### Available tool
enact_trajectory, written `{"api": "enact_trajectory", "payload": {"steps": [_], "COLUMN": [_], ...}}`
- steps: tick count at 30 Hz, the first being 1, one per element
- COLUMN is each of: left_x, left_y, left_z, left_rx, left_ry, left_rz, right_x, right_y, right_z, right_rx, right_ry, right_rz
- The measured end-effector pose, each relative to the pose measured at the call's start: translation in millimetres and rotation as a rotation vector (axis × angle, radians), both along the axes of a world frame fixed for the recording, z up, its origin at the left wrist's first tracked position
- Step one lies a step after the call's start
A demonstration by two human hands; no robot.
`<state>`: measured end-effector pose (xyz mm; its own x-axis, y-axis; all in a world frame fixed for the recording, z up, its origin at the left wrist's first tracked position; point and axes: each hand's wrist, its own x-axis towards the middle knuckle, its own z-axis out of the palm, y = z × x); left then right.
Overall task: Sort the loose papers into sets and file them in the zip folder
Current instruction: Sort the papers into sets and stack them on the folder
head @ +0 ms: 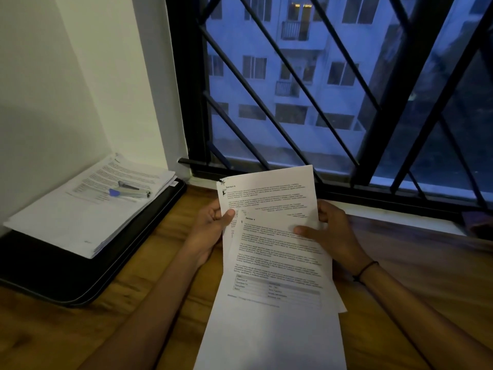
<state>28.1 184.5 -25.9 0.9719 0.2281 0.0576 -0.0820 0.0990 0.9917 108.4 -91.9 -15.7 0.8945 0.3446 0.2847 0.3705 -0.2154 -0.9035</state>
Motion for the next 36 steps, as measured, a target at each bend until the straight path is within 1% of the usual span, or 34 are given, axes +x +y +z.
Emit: {"api": "enact_trajectory", "payload": {"steps": [4,10,15,19,22,24,26,28,30,33,34,36], "left_x": [-1.6,-3.3,-3.9,-4.4,-4.4,-5.4,-6.3,-6.6,-6.7,-7.7,-8.2,-9.5], "left_y": [-0.2,-3.3,-2.0,-0.6,-0.7,-0.8,-1.3,-2.1,-3.0,-4.5,-5.3,-7.0], "left_z": [0.4,2.2,3.0,4.1,2.9,3.0,3.2,4.0,4.5,6.4,6.9,9.0], "left_rx": [0.008,0.091,0.094,0.091,0.085,0.084,0.091,0.107,0.128,0.166,0.180,0.200], "left_ry": [0.008,0.025,0.044,0.063,0.067,0.070,0.062,0.054,0.052,0.062,0.064,0.062], "left_rz": [0.006,-0.005,0.020,0.034,0.044,0.058,0.062,0.060,0.060,0.064,0.063,0.068], "right_x": [1.3,15.1,20.5,12.3,6.7,6.8,9.1,15.9,21.9,27.9,28.0,28.4], "right_y": [3.6,14.3,18.6,18.7,15.8,6.4,-7.1,-19.6,-25.4,-23.9,-21.1,-12.0], "right_z": [5.1,26.7,41.4,44.7,44.0,39.6,32.4,22.5,17.7,25.0,31.3,44.1], "right_rx": [-0.024,-0.150,-0.196,-0.186,-0.214,-0.323,-0.469,-0.516,-0.523,-0.537,-0.508,-0.425], "right_ry": [-0.017,-0.138,-0.167,-0.180,-0.115,-0.037,0.081,0.143,0.092,-0.094,-0.147,-0.192], "right_rz": [-0.033,-0.151,-0.121,-0.114,-0.122,-0.077,0.029,0.074,-0.011,-0.203,-0.227,-0.219]}}
